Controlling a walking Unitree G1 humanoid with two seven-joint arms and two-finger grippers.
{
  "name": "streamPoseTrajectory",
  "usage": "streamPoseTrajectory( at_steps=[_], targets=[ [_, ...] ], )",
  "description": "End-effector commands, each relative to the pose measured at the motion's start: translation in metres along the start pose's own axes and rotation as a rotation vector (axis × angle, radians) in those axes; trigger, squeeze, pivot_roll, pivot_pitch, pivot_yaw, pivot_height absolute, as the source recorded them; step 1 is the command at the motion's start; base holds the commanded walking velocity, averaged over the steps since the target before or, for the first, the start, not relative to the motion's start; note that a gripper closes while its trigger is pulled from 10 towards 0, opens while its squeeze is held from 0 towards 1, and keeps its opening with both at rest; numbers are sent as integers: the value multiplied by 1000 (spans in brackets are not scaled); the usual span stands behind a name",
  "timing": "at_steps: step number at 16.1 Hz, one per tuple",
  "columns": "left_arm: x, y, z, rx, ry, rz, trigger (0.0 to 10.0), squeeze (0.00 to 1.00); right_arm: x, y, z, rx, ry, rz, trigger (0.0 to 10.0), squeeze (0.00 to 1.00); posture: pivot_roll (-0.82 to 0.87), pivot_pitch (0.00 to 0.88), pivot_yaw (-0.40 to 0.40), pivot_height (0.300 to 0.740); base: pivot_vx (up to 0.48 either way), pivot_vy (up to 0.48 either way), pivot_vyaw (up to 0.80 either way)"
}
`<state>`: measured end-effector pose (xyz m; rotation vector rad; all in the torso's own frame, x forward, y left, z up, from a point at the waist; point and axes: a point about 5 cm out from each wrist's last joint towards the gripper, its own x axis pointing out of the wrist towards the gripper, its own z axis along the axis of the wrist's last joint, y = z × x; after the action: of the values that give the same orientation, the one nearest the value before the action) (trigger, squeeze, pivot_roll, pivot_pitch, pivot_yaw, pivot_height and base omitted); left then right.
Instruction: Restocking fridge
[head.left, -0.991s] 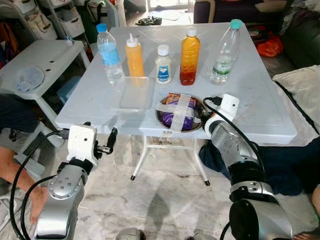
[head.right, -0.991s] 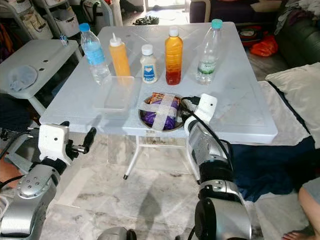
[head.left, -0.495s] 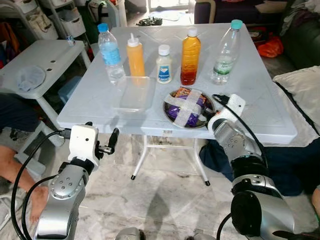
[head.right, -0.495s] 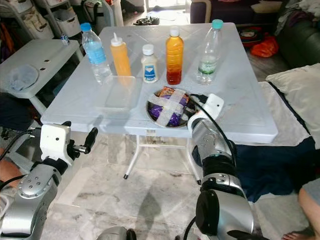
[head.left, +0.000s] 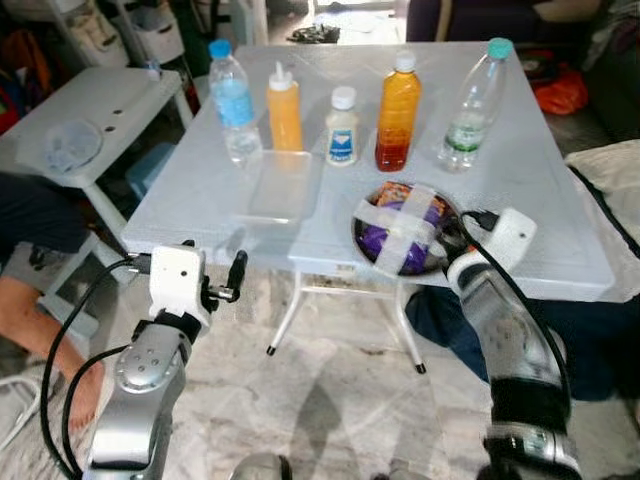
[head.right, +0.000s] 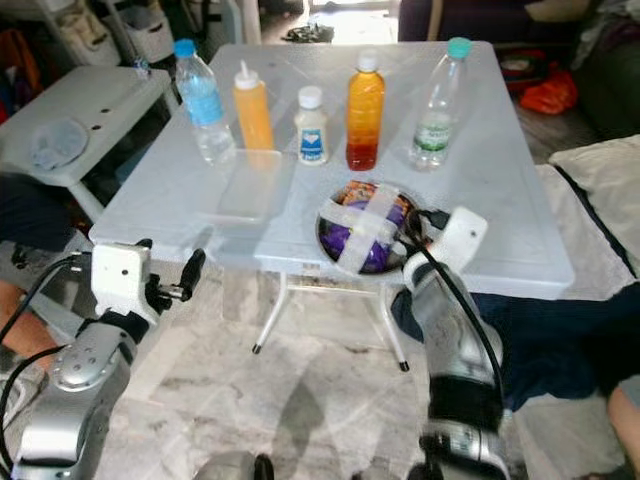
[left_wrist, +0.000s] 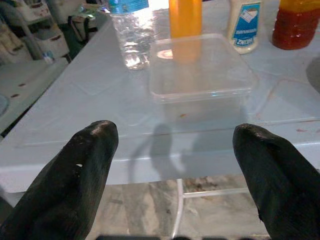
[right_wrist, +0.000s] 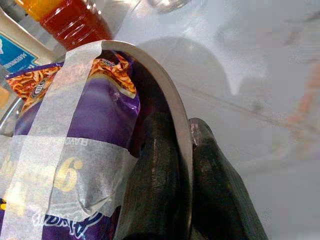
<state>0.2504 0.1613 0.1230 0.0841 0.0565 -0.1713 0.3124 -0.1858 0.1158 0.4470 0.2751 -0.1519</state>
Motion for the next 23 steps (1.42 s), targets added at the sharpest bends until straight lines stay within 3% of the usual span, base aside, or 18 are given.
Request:
streamPoseTrajectory(
  at_steps=[1,2,3,5,8,11,12,13,17,20,23],
  targets=[
    [0,3,-4,4,20,15,10000,0,-8,-14,-20,-55,81,-90,0,0,18,8,78,740,0,0,0],
    [0,2,-7,-1,32,17,10000,0,-22,-16,-22,-101,51,-95,9333,0,7,0,82,740,0,0,0],
    [0,2,-9,-3,36,18,10000,0,-26,-19,-24,-116,40,-106,10000,0,3,0,82,740,0,0,0],
    [1,3,-13,-7,46,19,10000,0,-36,-31,-30,-135,20,-151,10000,0,-4,0,81,740,-135,0,0],
    [7,1,-16,-10,44,14,10000,0,-38,-33,-28,-185,-13,-167,10000,0,-20,0,77,740,-268,0,0],
    [12,-2,-22,-47,50,20,10000,0,-36,-27,-33,-65,-16,-119,10000,0,-27,0,72,740,-271,0,0],
    [13,-2,-24,-45,51,19,10000,0,-35,-23,-33,-123,-44,-83,10000,0,-30,0,69,740,-274,0,0],
    [16,-3,-25,-44,47,16,10000,0,-34,-18,-36,-120,-22,-60,10000,0,-28,0,67,740,-277,0,0],
    [26,1,-14,-38,5,30,10000,0,-29,2,-21,-123,-114,57,10000,0,-21,0,70,740,-272,0,0],
    [32,-6,-7,-17,-35,-3,10000,0,-22,23,-14,-134,-150,130,10000,0,-8,0,66,740,-273,0,800],
    [34,-5,-3,-21,-49,4,10000,0,-21,32,-13,-135,-160,171,10000,0,2,0,65,740,-271,0,800]
  ],
)
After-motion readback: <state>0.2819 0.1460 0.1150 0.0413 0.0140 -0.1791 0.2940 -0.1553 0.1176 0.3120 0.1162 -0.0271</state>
